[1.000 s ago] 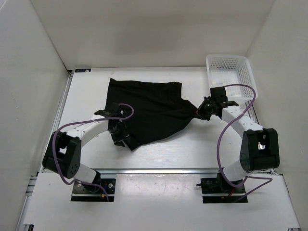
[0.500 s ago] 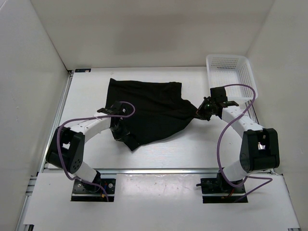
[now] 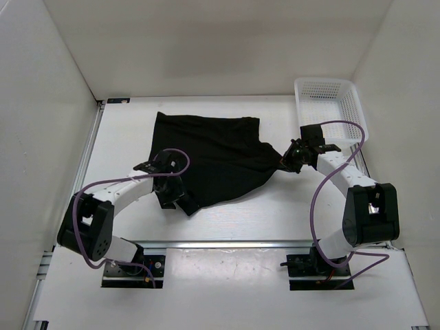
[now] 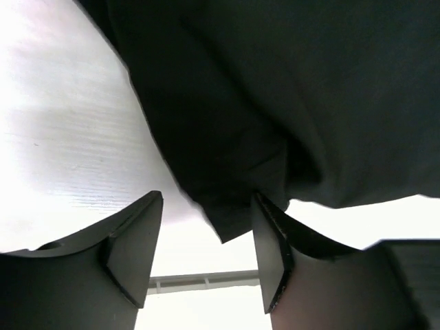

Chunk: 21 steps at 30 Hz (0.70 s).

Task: Fold and stack the shorts
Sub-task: Fold the shorts

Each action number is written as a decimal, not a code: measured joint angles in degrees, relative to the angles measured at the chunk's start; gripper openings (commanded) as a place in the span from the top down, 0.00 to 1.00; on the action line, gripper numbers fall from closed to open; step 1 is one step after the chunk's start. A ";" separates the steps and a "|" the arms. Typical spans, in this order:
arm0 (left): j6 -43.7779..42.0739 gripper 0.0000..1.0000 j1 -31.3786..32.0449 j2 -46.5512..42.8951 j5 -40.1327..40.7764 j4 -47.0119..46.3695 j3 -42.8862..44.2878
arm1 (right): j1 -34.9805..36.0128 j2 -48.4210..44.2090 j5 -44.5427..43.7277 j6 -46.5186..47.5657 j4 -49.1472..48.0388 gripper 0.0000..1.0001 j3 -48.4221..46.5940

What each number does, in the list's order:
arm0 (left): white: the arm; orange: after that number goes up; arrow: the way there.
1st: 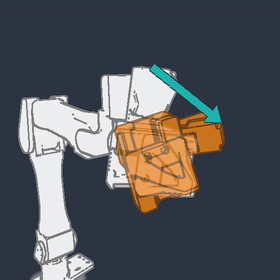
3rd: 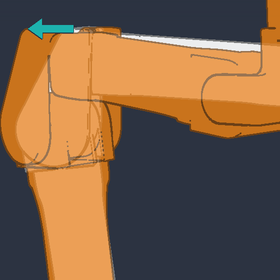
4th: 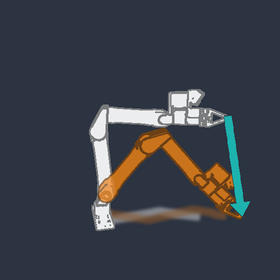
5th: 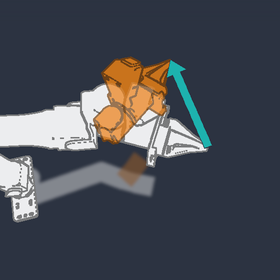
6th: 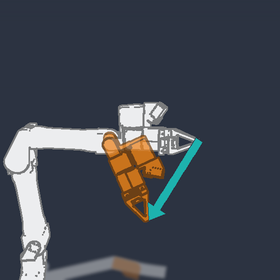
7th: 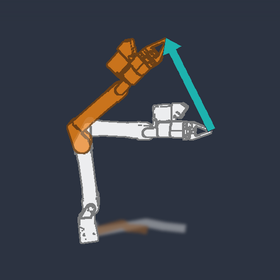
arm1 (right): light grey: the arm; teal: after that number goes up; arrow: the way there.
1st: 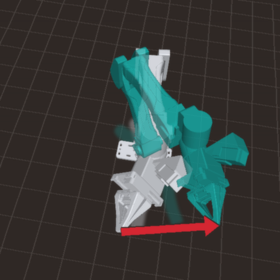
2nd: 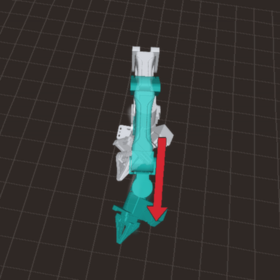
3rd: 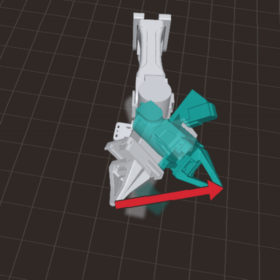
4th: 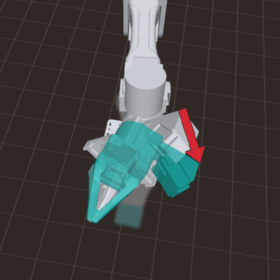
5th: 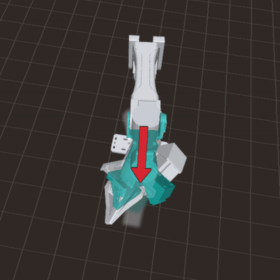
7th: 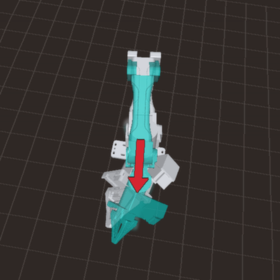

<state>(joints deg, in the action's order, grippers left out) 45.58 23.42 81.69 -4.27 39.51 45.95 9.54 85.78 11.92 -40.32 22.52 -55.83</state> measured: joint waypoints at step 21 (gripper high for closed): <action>2.45 0.39 -1.62 -6.14 -3.82 -13.79 -9.44 | 0.00 0.00 0.26 0.00 0.00 1.00 0.00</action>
<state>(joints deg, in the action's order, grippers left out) 48.03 21.80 75.55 -8.10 25.71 36.51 9.54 85.78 12.19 -40.32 22.52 -55.83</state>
